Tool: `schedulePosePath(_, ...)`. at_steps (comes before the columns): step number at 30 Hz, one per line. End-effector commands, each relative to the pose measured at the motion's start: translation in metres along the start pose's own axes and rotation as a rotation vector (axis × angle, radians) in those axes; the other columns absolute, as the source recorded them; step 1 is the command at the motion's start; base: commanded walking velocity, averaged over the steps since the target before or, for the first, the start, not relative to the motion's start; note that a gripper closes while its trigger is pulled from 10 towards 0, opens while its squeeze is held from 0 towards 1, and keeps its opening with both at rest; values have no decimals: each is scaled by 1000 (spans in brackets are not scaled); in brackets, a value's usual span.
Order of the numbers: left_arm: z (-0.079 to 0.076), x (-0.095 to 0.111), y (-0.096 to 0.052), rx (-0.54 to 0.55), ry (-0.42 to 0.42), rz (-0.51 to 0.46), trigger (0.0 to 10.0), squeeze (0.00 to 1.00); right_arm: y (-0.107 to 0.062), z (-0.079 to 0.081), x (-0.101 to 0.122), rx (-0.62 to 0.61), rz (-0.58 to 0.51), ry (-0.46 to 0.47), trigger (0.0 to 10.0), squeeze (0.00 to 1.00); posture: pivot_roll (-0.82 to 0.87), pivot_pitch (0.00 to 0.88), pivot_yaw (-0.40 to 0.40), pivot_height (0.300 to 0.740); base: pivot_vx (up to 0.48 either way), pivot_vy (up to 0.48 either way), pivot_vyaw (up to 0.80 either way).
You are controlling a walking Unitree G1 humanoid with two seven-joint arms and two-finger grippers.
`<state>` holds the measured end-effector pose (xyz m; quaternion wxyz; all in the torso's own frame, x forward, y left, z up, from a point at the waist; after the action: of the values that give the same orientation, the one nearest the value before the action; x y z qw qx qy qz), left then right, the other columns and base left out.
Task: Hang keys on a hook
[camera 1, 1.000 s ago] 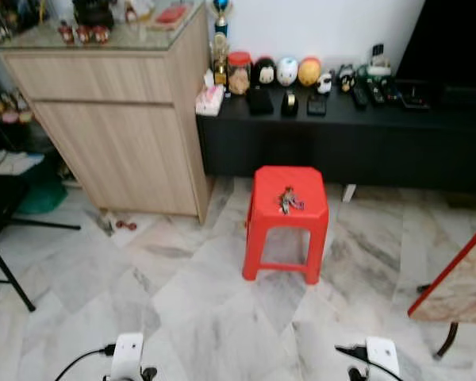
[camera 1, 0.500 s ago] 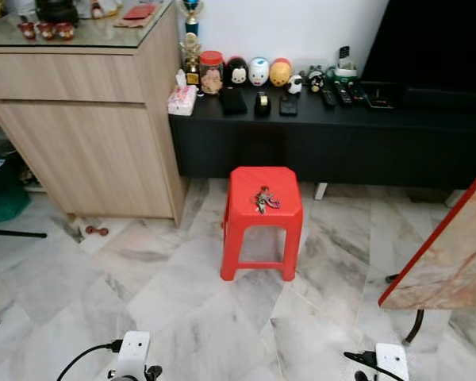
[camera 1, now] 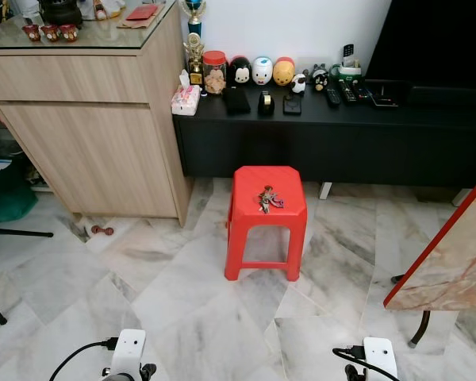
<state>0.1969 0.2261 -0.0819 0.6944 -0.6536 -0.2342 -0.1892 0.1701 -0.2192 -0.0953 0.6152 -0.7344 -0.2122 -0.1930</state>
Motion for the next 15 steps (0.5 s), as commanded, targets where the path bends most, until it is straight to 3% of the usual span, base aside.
schedulePosePath(1,2,-2,0,5,-1,13,10000,0,0,-1,0,-3,5,-8,10000,0,-114,0,2,740,0,0,0)
schedulePosePath(6,2,-2,0,5,-1,13,10000,0,0,-1,0,-3,5,-8,10000,0,-114,0,2,740,0,0,0)
schedulePosePath(7,1,-8,-1,0,-1,29,10000,0,-2,-6,-9,-10,34,-51,10000,0,-105,0,-32,740,0,0,0)
schedulePosePath(11,1,-19,-3,-2,-17,54,10000,0,-5,-13,-21,3,71,-153,10000,0,-113,0,-35,740,0,0,0)
schedulePosePath(15,2,-22,-3,1,-21,59,10000,0,-5,-15,-21,13,62,-109,10000,0,-120,0,-36,740,251,0,800)
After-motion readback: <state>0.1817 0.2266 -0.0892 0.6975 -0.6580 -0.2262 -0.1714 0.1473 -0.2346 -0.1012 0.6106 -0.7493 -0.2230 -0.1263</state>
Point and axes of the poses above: a point about 5 cm out from each wrist's last joint towards the gripper, its own y axis pointing out of the wrist towards the gripper, its own x axis along the axis of the wrist's last joint, z = x × y, the point moved 1 cm from there along y, pointing out of the wrist towards the gripper, and after that the axes turned 6 degrees about -y, right-handed, at the moved point
